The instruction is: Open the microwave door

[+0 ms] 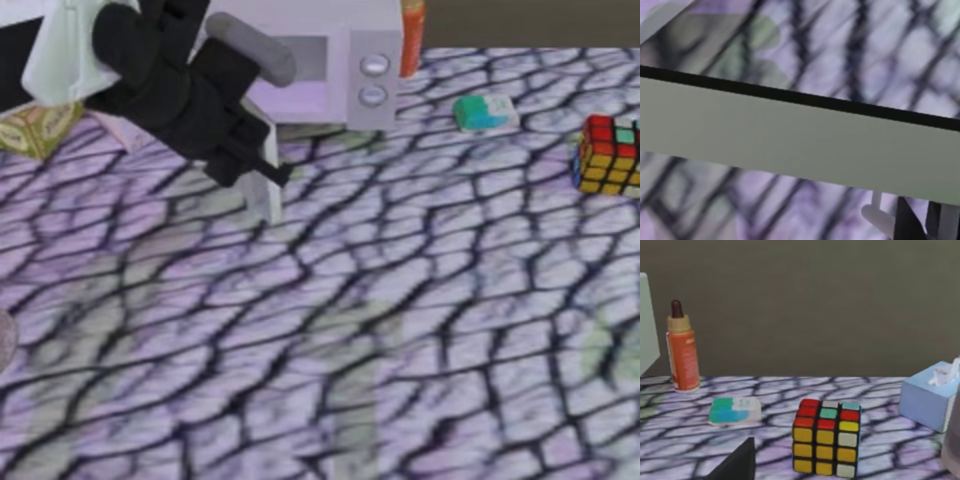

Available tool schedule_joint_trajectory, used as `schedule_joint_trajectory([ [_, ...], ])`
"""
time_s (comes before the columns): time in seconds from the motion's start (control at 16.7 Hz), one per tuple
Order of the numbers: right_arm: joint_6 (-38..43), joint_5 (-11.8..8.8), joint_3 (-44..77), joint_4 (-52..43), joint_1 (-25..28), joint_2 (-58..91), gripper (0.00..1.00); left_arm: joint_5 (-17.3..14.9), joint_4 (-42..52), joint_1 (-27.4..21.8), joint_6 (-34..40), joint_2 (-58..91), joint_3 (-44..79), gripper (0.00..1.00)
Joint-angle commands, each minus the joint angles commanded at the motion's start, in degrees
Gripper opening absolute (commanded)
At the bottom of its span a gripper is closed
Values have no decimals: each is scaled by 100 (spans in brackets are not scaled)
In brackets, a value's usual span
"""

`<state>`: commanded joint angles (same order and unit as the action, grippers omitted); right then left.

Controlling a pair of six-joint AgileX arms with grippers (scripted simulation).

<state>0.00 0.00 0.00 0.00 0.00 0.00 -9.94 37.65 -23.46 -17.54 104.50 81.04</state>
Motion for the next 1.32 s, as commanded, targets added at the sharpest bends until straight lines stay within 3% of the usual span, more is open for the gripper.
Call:
schedule_joint_trajectory([
  [0.18, 0, 0, 0, 0, 0, 0, 100, -70, 16, 9, -75, -7, -27, 0],
  [0.6, 0, 0, 0, 0, 0, 0, 100, -518, 200, 385, -1003, -197, -214, 0],
  [1.32, 0, 0, 0, 0, 0, 0, 100, -537, 209, 400, -1041, -203, -224, 0],
])
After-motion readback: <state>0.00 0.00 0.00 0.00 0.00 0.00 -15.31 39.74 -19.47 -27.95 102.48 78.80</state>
